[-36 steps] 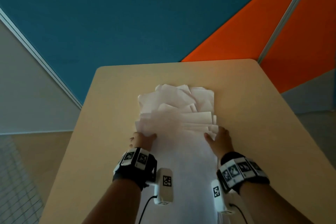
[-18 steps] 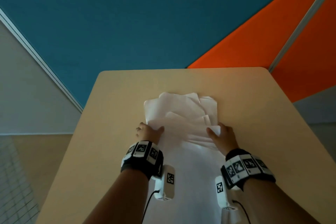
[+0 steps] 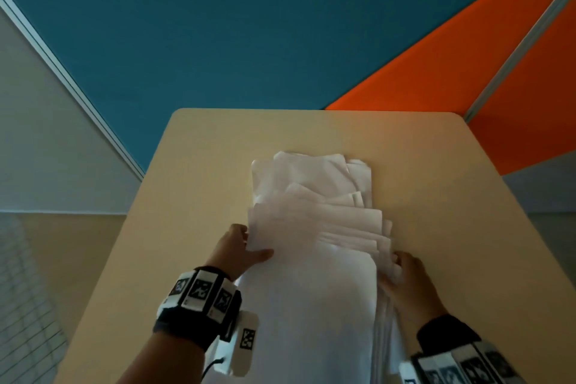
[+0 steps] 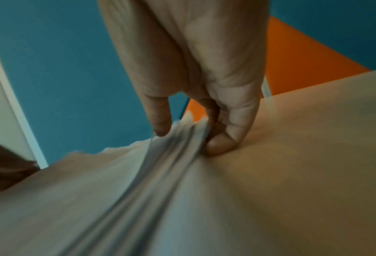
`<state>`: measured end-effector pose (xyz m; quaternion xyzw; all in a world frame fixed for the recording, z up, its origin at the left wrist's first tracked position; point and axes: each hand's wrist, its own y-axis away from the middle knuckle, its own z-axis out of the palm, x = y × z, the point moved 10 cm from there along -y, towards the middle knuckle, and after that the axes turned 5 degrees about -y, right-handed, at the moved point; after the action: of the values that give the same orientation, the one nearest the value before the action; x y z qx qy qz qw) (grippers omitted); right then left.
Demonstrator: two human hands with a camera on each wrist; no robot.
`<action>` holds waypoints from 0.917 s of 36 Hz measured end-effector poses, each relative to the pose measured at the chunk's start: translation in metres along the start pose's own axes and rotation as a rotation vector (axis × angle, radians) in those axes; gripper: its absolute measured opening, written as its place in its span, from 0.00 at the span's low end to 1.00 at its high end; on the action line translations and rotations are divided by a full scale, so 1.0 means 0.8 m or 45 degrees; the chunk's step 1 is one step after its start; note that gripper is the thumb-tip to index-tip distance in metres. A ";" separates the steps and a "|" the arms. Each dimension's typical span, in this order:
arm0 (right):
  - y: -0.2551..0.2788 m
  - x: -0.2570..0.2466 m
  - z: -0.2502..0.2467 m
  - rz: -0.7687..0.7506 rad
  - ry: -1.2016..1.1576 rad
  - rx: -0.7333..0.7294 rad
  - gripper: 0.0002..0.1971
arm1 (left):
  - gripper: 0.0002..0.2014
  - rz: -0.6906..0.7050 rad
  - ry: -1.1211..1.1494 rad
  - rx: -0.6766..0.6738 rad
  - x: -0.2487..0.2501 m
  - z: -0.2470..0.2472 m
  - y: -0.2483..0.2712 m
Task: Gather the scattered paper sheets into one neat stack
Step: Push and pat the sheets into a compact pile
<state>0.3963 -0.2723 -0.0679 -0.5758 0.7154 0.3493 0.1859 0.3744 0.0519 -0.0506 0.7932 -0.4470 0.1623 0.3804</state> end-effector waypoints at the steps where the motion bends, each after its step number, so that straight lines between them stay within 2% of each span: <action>1: 0.011 -0.002 0.011 -0.012 0.053 -0.040 0.30 | 0.35 0.038 -0.086 -0.028 0.002 0.010 0.007; 2: 0.092 0.021 0.018 0.070 0.092 -0.093 0.31 | 0.36 -0.025 -0.148 -0.118 -0.026 0.033 0.082; 6: 0.078 0.016 0.023 0.099 -0.057 -0.076 0.34 | 0.40 -0.014 -0.149 -0.022 -0.027 0.031 0.082; 7: 0.069 0.018 0.018 0.133 -0.093 -0.069 0.32 | 0.40 -0.027 -0.183 0.004 -0.026 0.025 0.080; 9: 0.059 0.024 -0.006 0.181 -0.121 -0.023 0.21 | 0.39 -0.041 -0.205 0.045 -0.030 0.009 0.074; 11: 0.062 0.027 -0.024 0.151 -0.061 -0.013 0.13 | 0.35 -0.037 -0.179 0.025 -0.037 0.006 0.076; 12: 0.067 0.030 -0.028 0.119 -0.007 0.004 0.12 | 0.32 -0.027 -0.172 0.009 -0.039 0.008 0.080; 14: 0.089 0.029 -0.024 0.076 0.080 0.000 0.11 | 0.30 -0.007 -0.210 -0.031 -0.043 0.016 0.092; 18: 0.135 0.027 0.019 0.057 0.166 -0.114 0.21 | 0.31 -0.004 -0.207 -0.082 -0.048 0.041 0.121; 20: 0.141 0.026 0.021 0.073 0.114 -0.119 0.22 | 0.34 0.007 -0.210 -0.063 -0.048 0.040 0.128; 22: 0.141 0.035 0.011 0.112 0.069 -0.086 0.21 | 0.44 0.066 -0.294 -0.062 -0.047 0.037 0.138; 25: 0.147 0.045 -0.009 0.088 0.120 -0.094 0.23 | 0.58 0.309 -0.518 -0.163 -0.045 0.045 0.168; 27: 0.160 0.041 -0.013 -0.013 0.200 -0.150 0.29 | 0.64 0.561 -0.786 -0.274 -0.053 0.067 0.196; 28: 0.172 0.033 -0.009 -0.126 0.248 -0.191 0.34 | 0.64 0.674 -0.926 -0.336 -0.061 0.080 0.210; 30: 0.209 0.008 0.008 -0.500 0.376 -0.300 0.40 | 0.63 0.844 -1.160 -0.450 -0.082 0.101 0.237; 32: 0.258 -0.002 0.039 -0.856 0.597 -0.441 0.43 | 0.62 1.037 -1.365 -0.440 -0.088 0.110 0.259; 33: 0.280 0.000 0.053 -0.982 0.700 -0.498 0.44 | 0.61 1.044 -1.451 -0.439 -0.094 0.111 0.263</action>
<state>0.1765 -0.2215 -0.0330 -0.8925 0.3947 0.2184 -0.0052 0.1504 -0.0363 -0.0575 0.4519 -0.8567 -0.2197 0.1166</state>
